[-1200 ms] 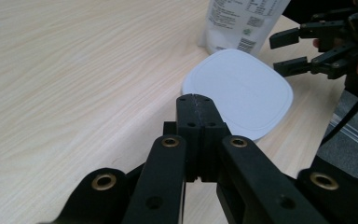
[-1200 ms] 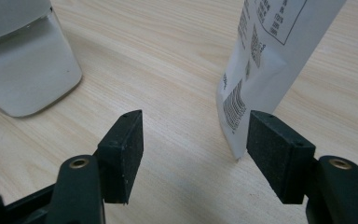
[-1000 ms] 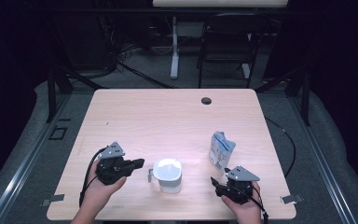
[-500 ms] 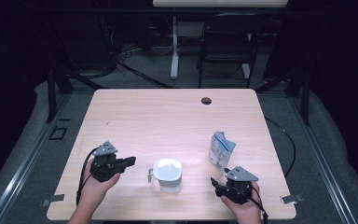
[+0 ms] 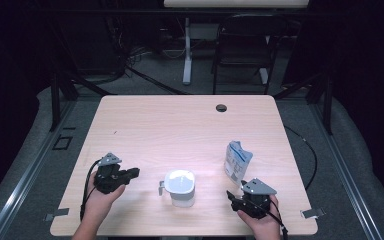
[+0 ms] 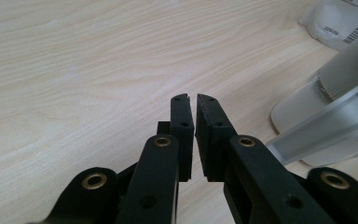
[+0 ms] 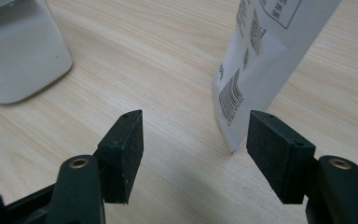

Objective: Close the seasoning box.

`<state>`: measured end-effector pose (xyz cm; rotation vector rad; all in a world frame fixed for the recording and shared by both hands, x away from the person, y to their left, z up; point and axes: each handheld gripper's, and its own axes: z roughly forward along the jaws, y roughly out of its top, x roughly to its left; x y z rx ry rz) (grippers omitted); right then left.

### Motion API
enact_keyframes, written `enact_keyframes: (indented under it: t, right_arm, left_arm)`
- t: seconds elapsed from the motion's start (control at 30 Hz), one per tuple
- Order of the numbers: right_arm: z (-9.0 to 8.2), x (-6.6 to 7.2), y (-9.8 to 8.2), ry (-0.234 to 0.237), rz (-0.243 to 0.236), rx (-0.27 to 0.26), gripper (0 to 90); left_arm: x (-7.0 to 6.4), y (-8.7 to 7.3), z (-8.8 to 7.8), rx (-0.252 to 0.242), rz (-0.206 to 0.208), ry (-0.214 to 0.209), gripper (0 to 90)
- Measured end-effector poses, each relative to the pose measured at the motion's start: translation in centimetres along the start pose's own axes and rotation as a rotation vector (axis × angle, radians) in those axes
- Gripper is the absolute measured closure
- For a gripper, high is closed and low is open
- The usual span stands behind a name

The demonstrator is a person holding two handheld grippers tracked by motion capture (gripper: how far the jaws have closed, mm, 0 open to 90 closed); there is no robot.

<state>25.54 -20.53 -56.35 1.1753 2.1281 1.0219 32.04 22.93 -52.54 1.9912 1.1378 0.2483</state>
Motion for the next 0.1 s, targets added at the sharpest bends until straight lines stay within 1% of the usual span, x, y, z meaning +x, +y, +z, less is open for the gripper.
enact_keyframes:
  t: [0.03, 0.07, 0.1]
  right_arm:
    - [-0.04, -0.02, -0.03, -0.002, -0.001, -0.001, 36.4]
    - [-0.12, -0.07, -0.07, -0.001, -0.002, -0.003, 36.5]
    - [-0.24, -0.12, -0.11, -0.005, -0.004, -0.003, 36.4]
  left_arm:
    - [0.06, -0.02, 0.02, 0.003, -0.001, 0.013, 84.3]
    - [0.13, -0.01, 0.05, 0.004, 0.000, 0.021, 79.8]
    - [0.24, -0.05, 0.13, -0.008, -0.013, 0.025, 72.9]
